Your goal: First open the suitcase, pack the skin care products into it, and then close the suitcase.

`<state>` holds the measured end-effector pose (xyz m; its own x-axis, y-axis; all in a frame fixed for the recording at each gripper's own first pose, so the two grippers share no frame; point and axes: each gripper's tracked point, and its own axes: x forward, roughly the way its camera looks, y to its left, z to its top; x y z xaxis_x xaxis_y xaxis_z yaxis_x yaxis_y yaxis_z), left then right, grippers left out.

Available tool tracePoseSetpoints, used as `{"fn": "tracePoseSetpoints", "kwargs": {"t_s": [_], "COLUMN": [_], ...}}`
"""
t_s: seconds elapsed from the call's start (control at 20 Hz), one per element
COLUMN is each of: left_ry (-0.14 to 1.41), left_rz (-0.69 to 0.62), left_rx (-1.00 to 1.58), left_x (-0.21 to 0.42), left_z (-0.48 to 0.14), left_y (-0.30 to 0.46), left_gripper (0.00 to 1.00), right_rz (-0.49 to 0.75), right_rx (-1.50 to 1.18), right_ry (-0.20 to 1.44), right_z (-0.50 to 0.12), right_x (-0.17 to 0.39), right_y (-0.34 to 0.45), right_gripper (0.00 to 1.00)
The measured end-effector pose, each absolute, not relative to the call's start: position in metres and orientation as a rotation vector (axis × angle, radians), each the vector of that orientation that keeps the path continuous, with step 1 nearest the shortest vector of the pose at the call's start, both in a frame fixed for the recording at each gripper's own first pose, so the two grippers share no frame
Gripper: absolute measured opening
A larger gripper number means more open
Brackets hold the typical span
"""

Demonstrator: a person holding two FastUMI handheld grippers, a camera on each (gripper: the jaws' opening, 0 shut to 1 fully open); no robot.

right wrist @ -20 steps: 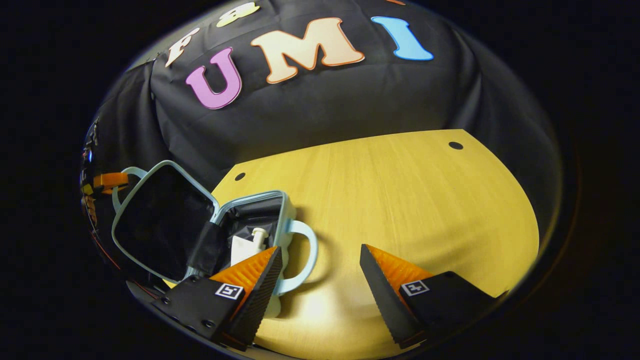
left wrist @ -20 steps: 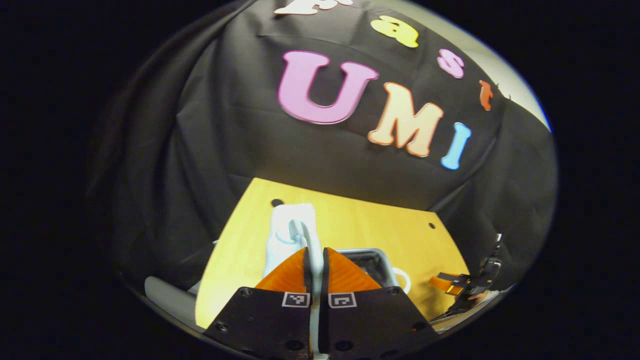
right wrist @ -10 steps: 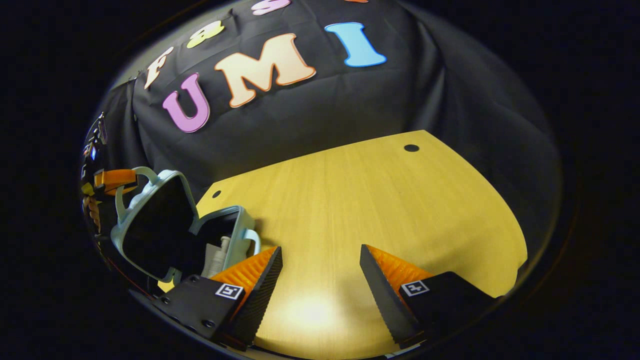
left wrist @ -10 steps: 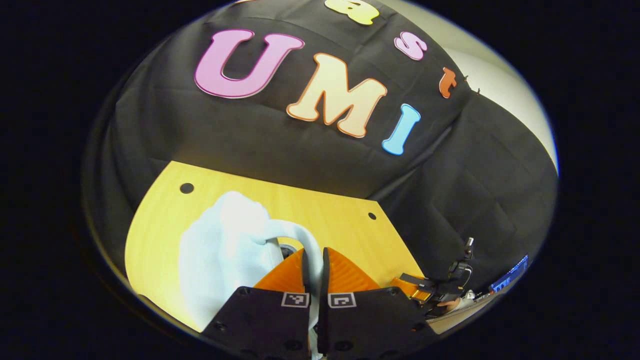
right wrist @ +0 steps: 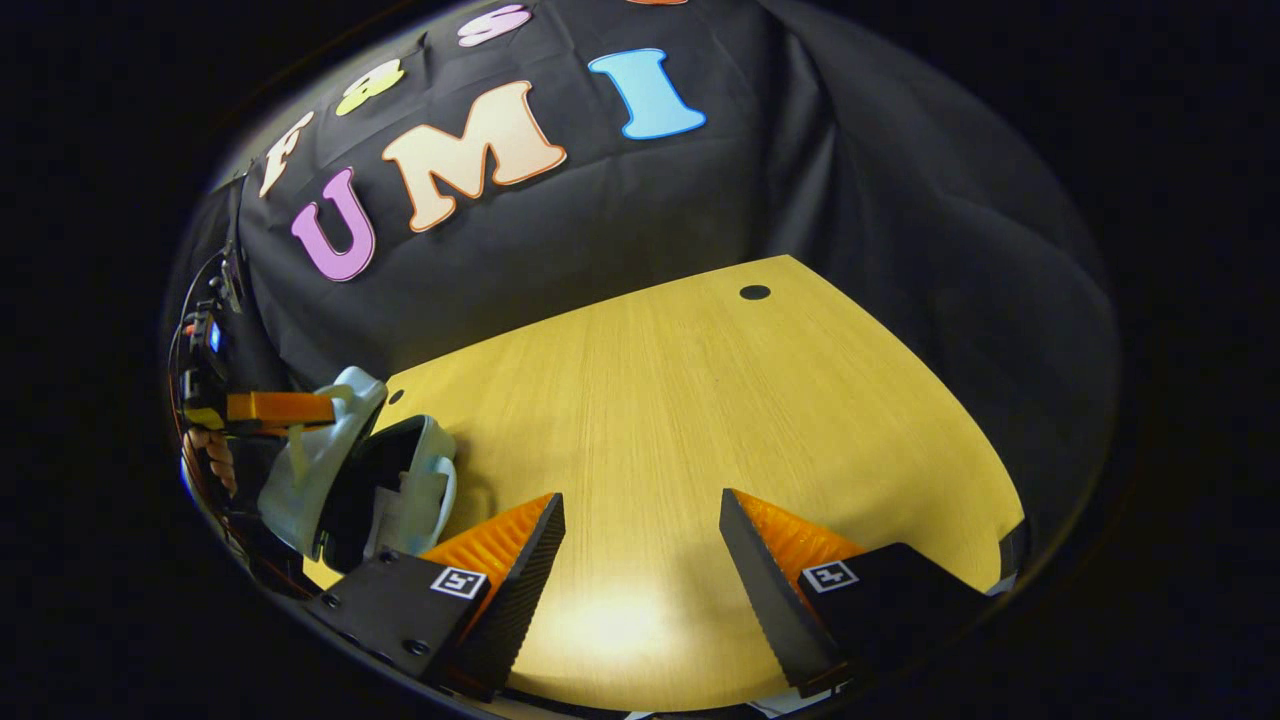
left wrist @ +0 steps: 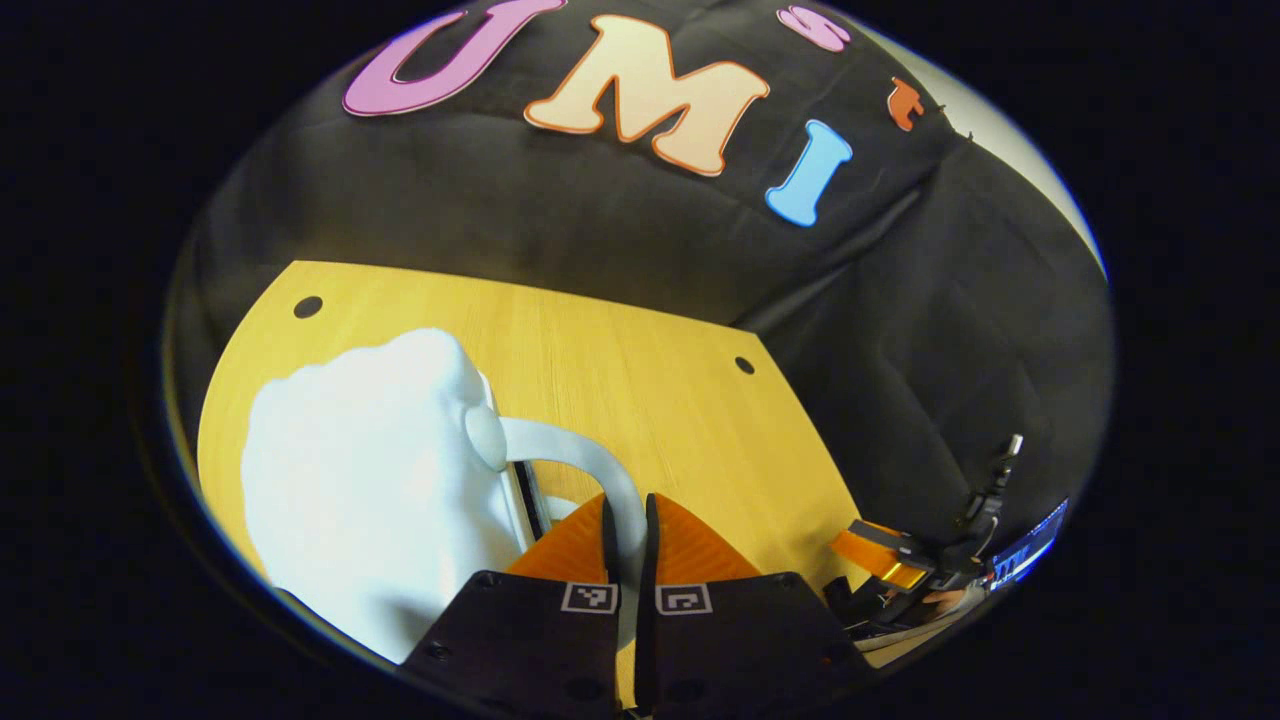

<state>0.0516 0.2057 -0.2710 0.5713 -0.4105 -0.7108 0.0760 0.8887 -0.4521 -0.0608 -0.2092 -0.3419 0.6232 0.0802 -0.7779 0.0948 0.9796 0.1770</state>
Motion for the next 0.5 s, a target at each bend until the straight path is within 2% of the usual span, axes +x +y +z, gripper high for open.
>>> {"fn": "tracePoseSetpoints", "kwargs": {"t_s": [0.05,0.4,0.5], "left_ry": [0.946,1.019,0.989], "left_rz": [-0.286,-0.183,-0.139], "left_rx": [-0.379,-0.220,-0.142], "left_x": [0.049,0.036,0.037], "left_z": [-0.284,-0.353,-0.360], "left_y": [0.198,0.173,0.173], "left_gripper": [0.00,0.00,0.05], "right_rz": [-0.014,-0.038,-0.027], "right_rx": [0.205,0.205,0.201], "right_ry": [0.901,0.892,0.883], "right_z": [-0.342,-0.332,-0.328], "right_x": [-0.063,-0.066,-0.062], "right_y": [-0.216,-0.257,-0.266], "right_gripper": [0.98,0.95,0.98]}}
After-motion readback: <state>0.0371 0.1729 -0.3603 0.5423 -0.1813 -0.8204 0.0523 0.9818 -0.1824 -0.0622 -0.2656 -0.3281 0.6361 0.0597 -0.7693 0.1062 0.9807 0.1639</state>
